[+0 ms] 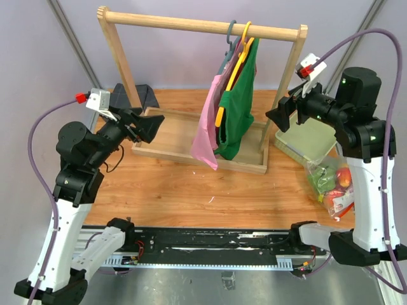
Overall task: Open the zip-top bag and remove the fake food
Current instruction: Pick up the zipper food storage bag at the center of the board.
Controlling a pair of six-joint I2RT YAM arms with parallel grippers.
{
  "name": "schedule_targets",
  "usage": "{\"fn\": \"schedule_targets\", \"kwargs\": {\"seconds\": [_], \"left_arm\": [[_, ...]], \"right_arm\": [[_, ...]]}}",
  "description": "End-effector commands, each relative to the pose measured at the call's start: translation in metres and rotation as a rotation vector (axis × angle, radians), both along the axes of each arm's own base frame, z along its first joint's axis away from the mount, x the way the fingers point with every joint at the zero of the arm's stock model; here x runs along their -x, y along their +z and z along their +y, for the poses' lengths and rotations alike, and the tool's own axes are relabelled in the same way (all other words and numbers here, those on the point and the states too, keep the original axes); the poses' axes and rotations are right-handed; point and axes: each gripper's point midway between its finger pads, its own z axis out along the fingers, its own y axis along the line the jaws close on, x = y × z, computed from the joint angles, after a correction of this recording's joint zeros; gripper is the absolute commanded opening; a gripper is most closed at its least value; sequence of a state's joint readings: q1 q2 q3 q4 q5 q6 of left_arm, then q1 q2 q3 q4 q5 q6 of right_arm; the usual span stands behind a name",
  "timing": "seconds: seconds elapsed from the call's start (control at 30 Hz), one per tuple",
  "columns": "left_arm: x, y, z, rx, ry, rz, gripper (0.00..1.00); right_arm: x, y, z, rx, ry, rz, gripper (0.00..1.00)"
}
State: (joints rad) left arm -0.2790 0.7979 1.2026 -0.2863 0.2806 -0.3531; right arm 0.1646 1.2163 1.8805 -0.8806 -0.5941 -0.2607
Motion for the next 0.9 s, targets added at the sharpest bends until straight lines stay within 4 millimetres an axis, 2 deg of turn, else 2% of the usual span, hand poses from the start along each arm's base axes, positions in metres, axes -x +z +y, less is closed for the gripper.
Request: {"fn": "schedule_targets", "kwargs": {"seconds": [0.0, 0.2, 0.4, 0.5, 0.7, 0.87], "left_arm": [[0.002, -0.014, 0.012, 0.022, 0.018, 0.006, 0.99], [-0.001, -0.061, 0.031, 0.059, 0.073, 0.083, 0.99], [-0.001, -0.106, 0.038, 0.121, 0.067, 0.158, 0.99], [-0.003, -0.128, 0.039, 0.147, 0.061, 0.206, 0.99], [-0.006, -0.177, 0.039, 0.112, 0.092, 0.325, 0.99], [0.000, -0.208, 0.019, 0.094, 0.067, 0.392, 0.99]], "right_arm": [[-0.005, -0.019, -0.001, 0.017, -0.053, 0.032, 0.98], [-0.004, -0.064, -0.005, 0.091, -0.089, 0.094, 0.98], [0.021, -0.113, 0.001, 0.186, 0.003, 0.148, 0.98], [0.030, -0.146, 0.001, 0.261, 0.076, 0.158, 0.98], [0.018, -0.210, -0.026, 0.320, -0.016, 0.253, 0.98], [0.010, -0.240, -0.051, 0.285, -0.081, 0.347, 0.98]]}}
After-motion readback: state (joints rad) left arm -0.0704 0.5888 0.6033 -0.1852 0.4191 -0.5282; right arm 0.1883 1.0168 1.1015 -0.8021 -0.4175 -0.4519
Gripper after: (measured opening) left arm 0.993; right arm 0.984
